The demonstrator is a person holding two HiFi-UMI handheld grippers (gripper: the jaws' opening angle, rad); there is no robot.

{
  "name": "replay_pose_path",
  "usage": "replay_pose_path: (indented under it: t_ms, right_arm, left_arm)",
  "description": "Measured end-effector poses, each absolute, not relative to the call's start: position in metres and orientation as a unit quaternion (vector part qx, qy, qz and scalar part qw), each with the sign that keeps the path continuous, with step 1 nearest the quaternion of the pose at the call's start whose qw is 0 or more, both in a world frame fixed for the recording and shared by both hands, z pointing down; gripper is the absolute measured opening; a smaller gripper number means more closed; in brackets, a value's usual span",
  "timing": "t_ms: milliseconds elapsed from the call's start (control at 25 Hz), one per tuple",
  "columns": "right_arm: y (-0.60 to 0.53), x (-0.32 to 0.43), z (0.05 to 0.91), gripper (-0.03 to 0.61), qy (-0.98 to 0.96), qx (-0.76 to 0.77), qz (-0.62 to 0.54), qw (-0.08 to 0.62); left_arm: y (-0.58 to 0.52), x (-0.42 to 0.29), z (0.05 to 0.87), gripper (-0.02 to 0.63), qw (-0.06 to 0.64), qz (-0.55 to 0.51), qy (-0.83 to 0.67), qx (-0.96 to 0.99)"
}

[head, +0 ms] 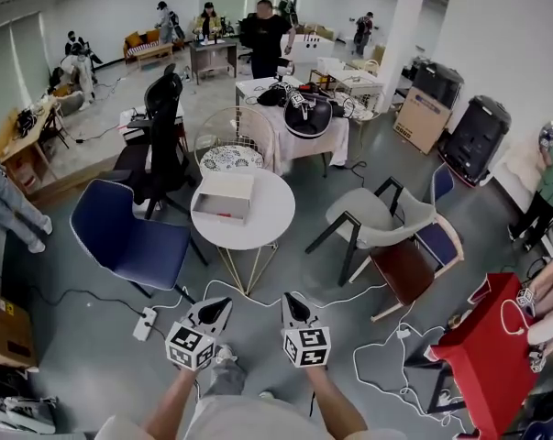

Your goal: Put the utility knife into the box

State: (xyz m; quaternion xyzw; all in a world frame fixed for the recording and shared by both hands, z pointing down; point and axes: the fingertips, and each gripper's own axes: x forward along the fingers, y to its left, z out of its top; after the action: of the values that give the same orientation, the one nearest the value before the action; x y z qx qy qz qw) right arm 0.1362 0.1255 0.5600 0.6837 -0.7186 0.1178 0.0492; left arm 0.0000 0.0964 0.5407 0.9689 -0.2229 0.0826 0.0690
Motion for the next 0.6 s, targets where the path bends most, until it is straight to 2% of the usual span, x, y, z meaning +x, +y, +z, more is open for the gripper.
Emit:
replay_pose_path:
  t_ms: [600]
  right_arm:
    - [0.198,0.129,0.550,0.015,-0.721,0.685,0.090,0.049]
  left_arm:
    - [0.173,0.009,0.540,0.011,0.046,0.079,-0.216,0.972]
